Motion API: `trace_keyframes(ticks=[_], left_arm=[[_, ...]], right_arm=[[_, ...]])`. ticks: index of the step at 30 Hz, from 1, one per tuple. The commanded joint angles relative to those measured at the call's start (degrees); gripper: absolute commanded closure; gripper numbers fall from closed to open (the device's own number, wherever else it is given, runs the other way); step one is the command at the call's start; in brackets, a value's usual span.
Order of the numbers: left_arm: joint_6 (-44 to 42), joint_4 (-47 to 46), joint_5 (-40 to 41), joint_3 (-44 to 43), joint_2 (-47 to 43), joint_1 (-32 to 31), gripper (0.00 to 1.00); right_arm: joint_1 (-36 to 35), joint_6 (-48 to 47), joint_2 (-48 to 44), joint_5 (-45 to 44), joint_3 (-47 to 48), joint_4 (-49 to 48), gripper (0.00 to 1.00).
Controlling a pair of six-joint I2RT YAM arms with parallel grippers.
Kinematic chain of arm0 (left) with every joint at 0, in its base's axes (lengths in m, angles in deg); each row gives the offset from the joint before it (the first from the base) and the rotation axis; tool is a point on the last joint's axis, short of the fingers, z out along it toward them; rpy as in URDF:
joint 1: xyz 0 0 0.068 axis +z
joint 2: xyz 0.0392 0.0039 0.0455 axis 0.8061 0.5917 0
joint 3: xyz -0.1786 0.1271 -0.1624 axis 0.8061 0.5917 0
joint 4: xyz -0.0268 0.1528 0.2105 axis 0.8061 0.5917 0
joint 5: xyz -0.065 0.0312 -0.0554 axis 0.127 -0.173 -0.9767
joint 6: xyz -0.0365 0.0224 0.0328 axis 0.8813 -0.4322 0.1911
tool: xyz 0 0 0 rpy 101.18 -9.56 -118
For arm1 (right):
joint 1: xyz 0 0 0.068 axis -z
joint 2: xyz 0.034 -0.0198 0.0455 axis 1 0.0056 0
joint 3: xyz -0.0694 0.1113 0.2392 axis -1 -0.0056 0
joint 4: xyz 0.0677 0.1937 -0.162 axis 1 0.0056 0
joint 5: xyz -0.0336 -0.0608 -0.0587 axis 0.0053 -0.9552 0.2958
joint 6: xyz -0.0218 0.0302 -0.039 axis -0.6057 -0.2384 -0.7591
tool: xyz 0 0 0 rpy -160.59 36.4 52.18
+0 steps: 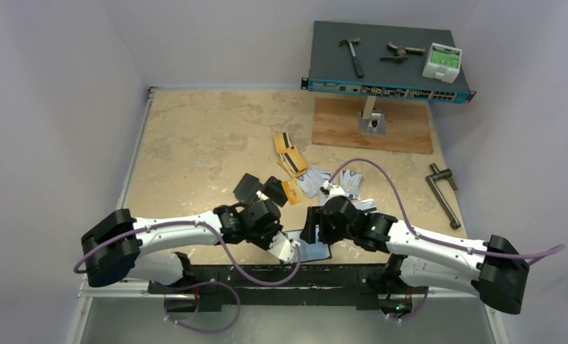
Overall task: Put the credit cards into the card holder
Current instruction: Insert the credit card into the card holder, then close the card holder at the corner of the board.
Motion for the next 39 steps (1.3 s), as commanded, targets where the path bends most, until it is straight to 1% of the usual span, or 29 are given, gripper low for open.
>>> trace_keyframes(ticks=[1, 3, 4, 6, 8, 10, 13, 16, 20, 24, 29, 32, 35, 38, 39], left_arm=[[3.93, 17.16, -2.22, -10.30, -0.77, 2.83, 1.00], [5.35, 27.66, -2.15, -14.96, 0.83, 3.45, 1.00], [7.44, 32.08, -2.13, -17.60, 2.06, 4.22, 1.00], [10.73, 39.55, -3.09, -22.43, 4.26, 6.35, 1.00], [13.36, 44.60, -5.44, -26.19, 5.16, 9.01, 1.00], [14.65, 46.98, -7.58, -27.80, 4.56, 11.36, 1.00], [13.48, 48.29, -11.23, -24.87, 1.57, 14.06, 1.00], [12.17, 49.01, -10.49, -21.36, -1.13, 14.47, 1.00], [14.47, 50.59, -12.88, -21.03, -2.49, 17.98, 1.00], [15.48, 50.64, -10.91, -21.36, -2.32, 20.08, 1.00], [15.73, 50.97, -7.40, -23.72, -1.08, 24.08, 1.00], [15.52, 51.33, -7.05, -24.44, -1.65, 24.98, 1.00], [15.43, 50.61, -7.43, -23.18, -3.40, 25.20, 1.00], [16.40, 48.45, -7.39, -21.75, -4.15, 25.16, 1.00], [17.00, 47.51, -7.43, -21.28, -4.33, 25.17, 1.00]], right_arm=[[0.62, 3.09, -1.21, -8.97, 3.21, 13.84, 0.33], [0.60, 4.14, 1.06, -10.65, 4.45, 17.80, 0.30], [0.60, 4.10, 2.21, -12.83, 5.41, 19.35, 0.30], [0.51, 3.76, 4.21, -14.20, 6.46, 20.19, 0.29], [0.52, 3.66, 5.97, -15.00, 6.95, 20.36, 0.27], [0.45, 3.81, 7.46, -16.71, 8.02, 21.84, 0.27], [0.34, 4.42, 6.26, -18.85, 9.17, 24.70, 0.27], [0.34, 4.47, 2.94, -20.40, 10.94, 26.99, 0.28], [0.34, 4.90, -2.02, -21.16, 11.03, 27.99, 0.30], [0.34, 6.49, -3.63, -21.95, 9.01, 28.39, 0.31], [0.34, 6.48, 1.24, -21.03, 8.03, 26.21, 0.34], [0.34, 6.77, 4.95, -20.02, 7.42, 24.59, 0.40], [0.35, 7.64, 6.83, -18.51, 6.37, 23.45, 0.44], [0.34, 8.23, 7.38, -17.70, 5.33, 22.74, 0.50], [0.34, 8.41, 7.73, -17.45, 5.18, 22.91, 0.54]])
